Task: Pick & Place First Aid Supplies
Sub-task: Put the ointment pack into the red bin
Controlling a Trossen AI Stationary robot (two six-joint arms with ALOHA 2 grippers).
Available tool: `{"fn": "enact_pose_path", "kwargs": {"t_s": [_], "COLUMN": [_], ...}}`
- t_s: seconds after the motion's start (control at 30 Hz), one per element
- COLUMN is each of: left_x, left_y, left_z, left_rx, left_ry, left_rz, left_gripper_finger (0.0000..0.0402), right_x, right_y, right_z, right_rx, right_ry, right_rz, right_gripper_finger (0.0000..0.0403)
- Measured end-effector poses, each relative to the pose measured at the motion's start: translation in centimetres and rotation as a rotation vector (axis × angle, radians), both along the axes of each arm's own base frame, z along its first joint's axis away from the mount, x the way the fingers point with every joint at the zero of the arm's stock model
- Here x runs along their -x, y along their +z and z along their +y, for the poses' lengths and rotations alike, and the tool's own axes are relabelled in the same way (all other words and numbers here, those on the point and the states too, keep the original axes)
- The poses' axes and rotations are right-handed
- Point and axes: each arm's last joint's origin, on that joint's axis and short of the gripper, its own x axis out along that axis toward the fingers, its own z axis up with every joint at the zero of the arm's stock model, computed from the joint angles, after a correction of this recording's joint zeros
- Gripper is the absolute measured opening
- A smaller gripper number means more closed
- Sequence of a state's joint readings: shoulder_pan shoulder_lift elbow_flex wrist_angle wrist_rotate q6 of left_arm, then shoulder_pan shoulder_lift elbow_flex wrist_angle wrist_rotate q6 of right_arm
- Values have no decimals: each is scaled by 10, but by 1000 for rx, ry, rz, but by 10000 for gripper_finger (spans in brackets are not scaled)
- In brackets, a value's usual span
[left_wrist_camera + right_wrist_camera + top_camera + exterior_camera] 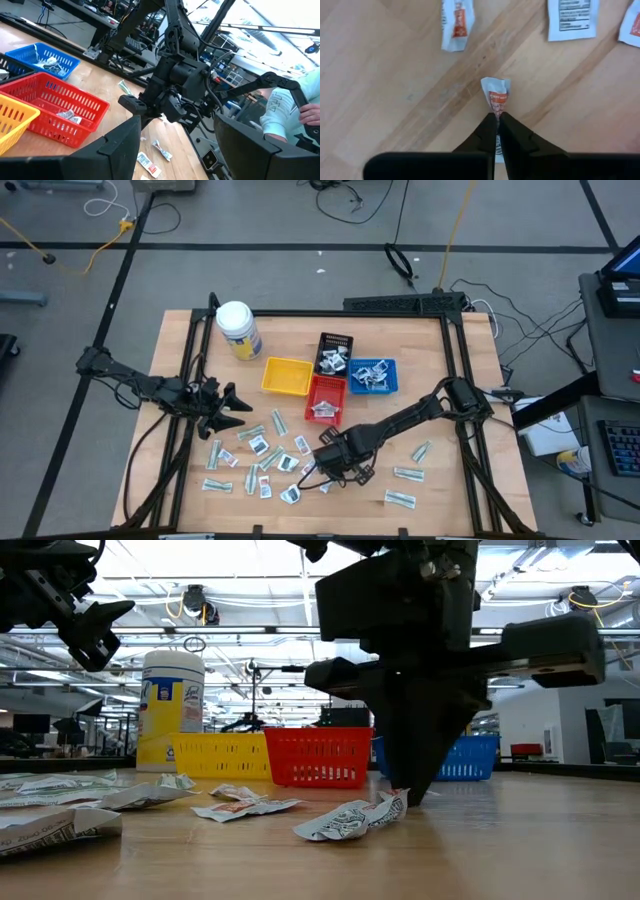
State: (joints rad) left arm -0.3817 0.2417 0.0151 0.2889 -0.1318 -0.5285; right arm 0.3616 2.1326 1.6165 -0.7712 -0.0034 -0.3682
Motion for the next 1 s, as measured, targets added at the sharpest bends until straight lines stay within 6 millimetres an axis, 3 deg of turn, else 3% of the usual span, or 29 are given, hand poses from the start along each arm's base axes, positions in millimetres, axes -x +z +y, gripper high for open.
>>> {"fn": "enact_pose_path", "kwargs": {"t_s": [0.13,0.6,1.0], "left_x": [0,0,0], "left_y": [0,0,0], "left_z": [0,0,0], "left_rx": [0,0,0], "left_ry": [0,0,0], "left_rz": [0,0,0], "left_gripper_finger": [257,257,257], "right_x": [2,37,38], "right_y": [5,79,96], "right_z": [-1,-15,-31], "right_rx": [10,-17,-95], "right_ry": [0,-111,-240], "right_rz": [15,33,18], "right_gripper_finger": [10,3,1]}}
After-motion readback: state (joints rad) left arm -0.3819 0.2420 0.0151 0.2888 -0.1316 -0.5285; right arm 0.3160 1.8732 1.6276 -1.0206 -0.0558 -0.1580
